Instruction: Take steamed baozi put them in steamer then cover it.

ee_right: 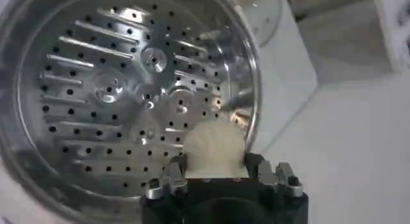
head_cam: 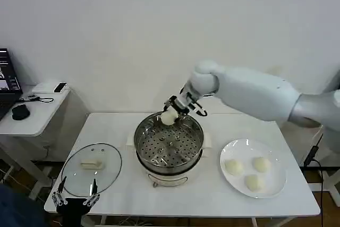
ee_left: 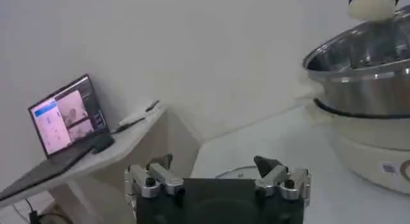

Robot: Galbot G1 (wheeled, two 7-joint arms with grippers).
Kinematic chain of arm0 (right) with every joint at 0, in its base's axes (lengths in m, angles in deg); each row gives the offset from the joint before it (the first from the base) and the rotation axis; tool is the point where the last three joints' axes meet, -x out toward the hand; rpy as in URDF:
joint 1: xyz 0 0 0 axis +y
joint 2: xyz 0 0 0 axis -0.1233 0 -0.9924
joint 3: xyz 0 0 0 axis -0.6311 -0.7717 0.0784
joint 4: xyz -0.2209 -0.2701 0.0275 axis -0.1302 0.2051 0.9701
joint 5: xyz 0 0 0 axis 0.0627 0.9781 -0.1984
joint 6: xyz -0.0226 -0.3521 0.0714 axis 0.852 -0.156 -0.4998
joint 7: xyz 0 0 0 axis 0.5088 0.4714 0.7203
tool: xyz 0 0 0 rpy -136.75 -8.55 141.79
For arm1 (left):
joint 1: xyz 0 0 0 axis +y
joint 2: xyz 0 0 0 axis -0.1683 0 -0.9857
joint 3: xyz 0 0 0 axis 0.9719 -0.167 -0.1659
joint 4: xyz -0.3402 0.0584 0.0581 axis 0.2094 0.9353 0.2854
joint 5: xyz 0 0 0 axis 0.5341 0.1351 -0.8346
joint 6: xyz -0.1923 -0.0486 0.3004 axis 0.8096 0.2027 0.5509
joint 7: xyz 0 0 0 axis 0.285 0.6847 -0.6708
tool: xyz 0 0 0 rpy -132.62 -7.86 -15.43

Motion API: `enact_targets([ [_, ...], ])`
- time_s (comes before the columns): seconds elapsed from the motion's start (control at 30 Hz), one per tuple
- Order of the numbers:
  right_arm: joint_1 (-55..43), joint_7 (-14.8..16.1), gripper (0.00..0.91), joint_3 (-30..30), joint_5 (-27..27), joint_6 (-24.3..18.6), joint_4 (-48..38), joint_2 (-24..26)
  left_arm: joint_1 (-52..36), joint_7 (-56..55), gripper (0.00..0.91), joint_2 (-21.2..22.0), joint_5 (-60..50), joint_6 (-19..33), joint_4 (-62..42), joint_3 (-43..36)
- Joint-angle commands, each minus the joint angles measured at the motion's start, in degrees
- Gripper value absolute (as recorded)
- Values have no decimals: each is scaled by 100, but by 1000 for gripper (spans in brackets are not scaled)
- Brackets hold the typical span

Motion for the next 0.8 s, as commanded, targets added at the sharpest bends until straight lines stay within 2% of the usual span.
enact_targets([
  [0.03, 328, -292, 615, -218, 1086, -917, -530, -549, 23, -5, 907, -11, -1, 8, -8, 25],
  [0.27, 480, -440, 615, -132, 1607, -1287, -816, -663, 25, -12, 907, -47, -1, 8, -12, 65],
  [0.6, 596, -508, 615, -143, 1674, -1380, -960, -685, 22, -23, 907, -32, -10, 25, -9, 37],
  [0.67, 604, -508, 725, -143, 1660, -1390, -978, -700, 20, -24, 907, -32, -13, 25, -8, 37],
  [0.7, 608, -514, 907, -139, 1666, -1400, -989, -706, 19, -23, 907, -30, -14, 24, -6, 36],
  [0.8, 616, -618, 907, -129, 1677, -1461, -1030, -722, 18, -23, 907, -22, -26, 24, -3, 26],
])
